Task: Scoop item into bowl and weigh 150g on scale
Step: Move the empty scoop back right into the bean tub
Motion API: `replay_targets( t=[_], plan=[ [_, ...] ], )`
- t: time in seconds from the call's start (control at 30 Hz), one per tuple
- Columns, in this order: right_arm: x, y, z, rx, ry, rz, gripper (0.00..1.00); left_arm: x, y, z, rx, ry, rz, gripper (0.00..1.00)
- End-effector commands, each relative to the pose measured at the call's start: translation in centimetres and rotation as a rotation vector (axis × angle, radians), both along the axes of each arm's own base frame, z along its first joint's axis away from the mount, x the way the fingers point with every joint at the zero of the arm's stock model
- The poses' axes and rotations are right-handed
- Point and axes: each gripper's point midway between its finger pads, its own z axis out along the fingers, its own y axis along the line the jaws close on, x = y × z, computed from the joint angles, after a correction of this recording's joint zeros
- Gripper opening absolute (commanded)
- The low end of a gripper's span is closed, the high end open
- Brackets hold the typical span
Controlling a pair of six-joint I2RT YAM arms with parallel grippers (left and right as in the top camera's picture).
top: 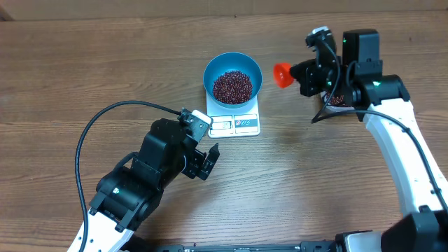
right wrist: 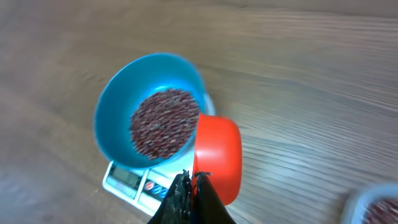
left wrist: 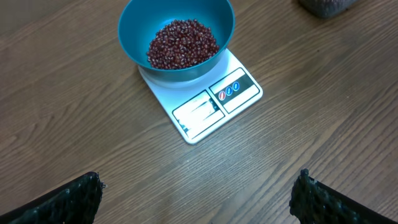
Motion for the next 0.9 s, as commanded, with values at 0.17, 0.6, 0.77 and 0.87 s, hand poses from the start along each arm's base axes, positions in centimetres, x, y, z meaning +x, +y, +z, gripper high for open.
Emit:
replay_targets(
  t=[0.17, 0.6, 0.77, 0.87],
  plan=[
    [0.2, -5.2, 0.8, -0.151, -0.006, -0.286, 0.03, 0.1, 0.3, -0.1, 0.016, -0.01, -0.003, 0.99],
    [-1.1, -13.5, -0.1, -0.418, 0.039, -0.689, 0.04, 0.1, 0.3, -0.1, 0.016, -0.01, -0.003, 1.0],
    [-1.4, -14.8, -0.5, -0.42, 0.058, -0.722, 0.04, 0.1, 0.3, -0.1, 0.016, -0.01, -0.003, 1.0],
    [-1.7, -16.0, -1.1, -0.428, 0.09, -0.744, 0.04, 0.1, 0.3, -0.1, 0.016, -0.01, -0.003, 1.0]
  ],
)
